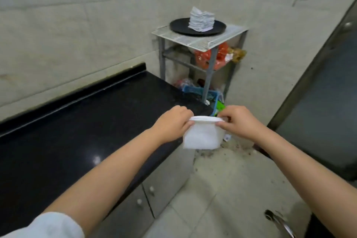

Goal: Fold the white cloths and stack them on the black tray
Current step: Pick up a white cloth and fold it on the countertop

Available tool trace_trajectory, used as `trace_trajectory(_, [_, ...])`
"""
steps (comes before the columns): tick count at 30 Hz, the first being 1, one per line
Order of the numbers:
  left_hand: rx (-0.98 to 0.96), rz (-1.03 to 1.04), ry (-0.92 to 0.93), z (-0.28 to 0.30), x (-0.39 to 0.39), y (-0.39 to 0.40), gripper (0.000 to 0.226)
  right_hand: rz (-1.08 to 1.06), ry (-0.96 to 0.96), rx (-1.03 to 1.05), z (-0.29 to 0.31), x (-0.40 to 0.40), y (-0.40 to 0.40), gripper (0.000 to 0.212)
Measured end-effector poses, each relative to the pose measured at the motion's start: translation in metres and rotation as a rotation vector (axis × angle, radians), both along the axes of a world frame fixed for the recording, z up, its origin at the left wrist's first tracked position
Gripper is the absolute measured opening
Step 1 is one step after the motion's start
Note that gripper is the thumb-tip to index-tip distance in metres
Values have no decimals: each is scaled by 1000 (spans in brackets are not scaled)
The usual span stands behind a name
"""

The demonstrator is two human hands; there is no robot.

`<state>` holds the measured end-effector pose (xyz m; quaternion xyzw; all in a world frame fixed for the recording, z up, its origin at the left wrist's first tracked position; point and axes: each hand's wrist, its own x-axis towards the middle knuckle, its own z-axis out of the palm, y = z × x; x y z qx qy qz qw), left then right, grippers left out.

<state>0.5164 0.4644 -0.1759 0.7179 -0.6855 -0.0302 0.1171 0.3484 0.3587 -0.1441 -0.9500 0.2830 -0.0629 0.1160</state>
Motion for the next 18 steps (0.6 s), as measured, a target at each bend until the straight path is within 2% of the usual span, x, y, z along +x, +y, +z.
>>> trace_trajectory(5, [-164,-53,28,47,1,-112,25,-57,-109,38,45,-8,-109,19])
trace_trajectory(10, [-295,-24,123,92,35,-234,20,-28,-173,-18,86,28,-236,15])
trace_trajectory(12, [-333,21,247,112,55,-286,13,-51,-206,12,108,52,-289,7])
trace_trajectory(15, [-356,96,448,140,83,-357,11,-100,-271,44,137,92,-360,27])
trace_trajectory(18, [-371,175,445,161,111,-416,15,-118,-345,128,153,131,-425,33])
